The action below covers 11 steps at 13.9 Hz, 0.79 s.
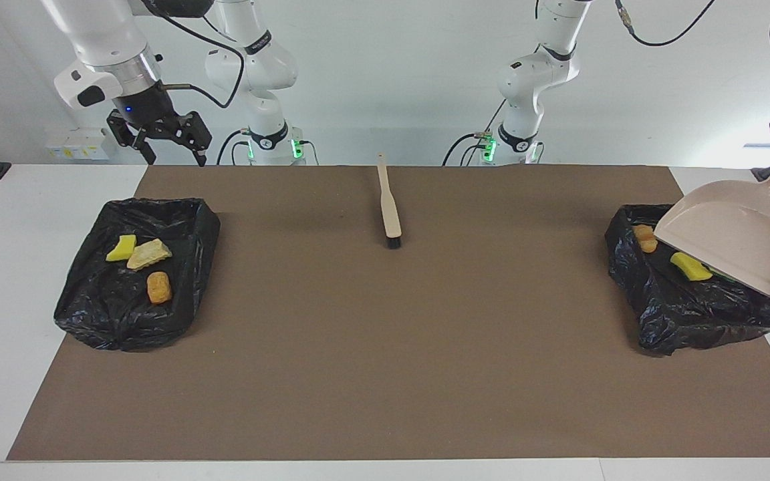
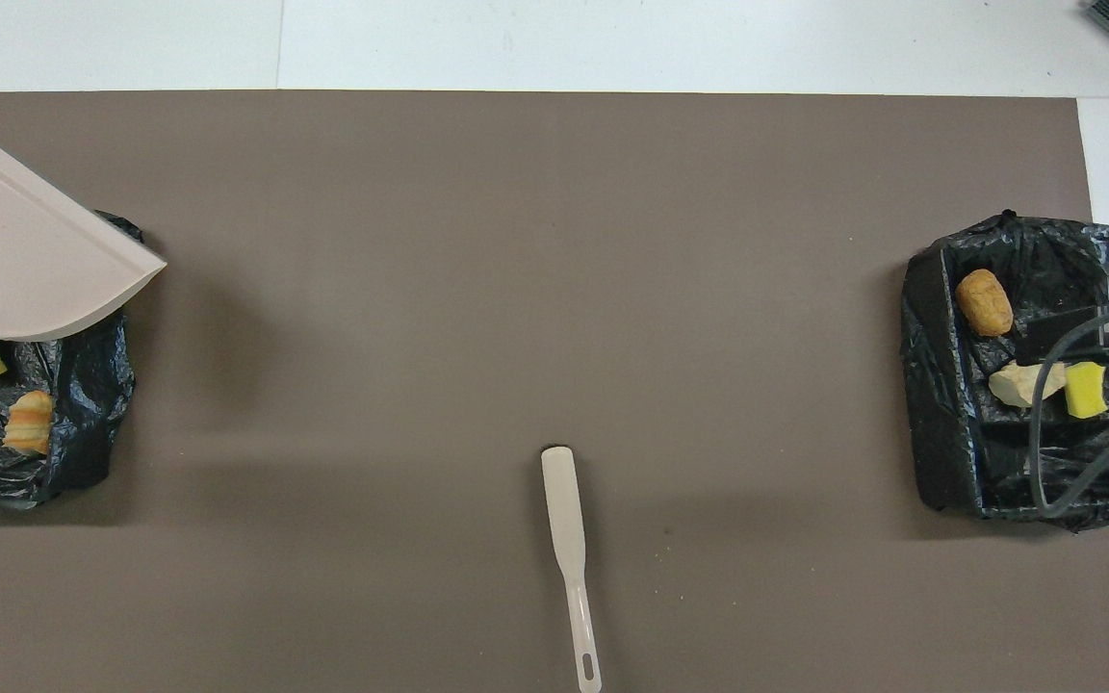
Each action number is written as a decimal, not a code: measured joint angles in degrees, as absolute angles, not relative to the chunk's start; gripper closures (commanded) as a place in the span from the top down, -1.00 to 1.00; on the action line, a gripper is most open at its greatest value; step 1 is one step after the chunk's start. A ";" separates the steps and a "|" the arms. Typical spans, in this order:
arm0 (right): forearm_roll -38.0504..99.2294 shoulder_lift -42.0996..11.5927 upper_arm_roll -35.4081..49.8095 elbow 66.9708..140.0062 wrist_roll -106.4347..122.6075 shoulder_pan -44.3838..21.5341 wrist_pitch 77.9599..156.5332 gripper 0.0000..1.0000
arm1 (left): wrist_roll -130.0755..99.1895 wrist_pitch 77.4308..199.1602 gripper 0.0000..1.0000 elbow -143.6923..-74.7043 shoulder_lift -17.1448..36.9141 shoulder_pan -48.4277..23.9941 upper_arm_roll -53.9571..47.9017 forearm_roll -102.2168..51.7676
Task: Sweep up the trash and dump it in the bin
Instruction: 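Bring the emptied dustpan back over the table with the left gripper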
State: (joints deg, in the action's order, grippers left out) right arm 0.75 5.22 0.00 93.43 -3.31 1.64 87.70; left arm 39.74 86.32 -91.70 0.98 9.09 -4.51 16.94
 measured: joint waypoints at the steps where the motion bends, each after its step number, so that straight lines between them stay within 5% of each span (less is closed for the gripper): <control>1: 0.75 5.22 0.00 93.43 -3.31 1.64 87.70 1.00 | 35.06 86.39 -1.00 -92.77 0.72 7.27 -4.53 15.21; 11: 0.75 5.22 0.01 93.43 -3.31 1.64 87.70 1.00 | 2.43 100.44 -1.00 -100.88 1.13 -12.18 -4.70 5.96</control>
State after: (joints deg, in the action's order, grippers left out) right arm 0.75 5.22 0.01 93.43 -3.31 1.64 87.70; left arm 2.43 100.44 -100.88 1.13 -12.18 -4.70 5.96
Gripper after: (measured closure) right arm 0.000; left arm 0.678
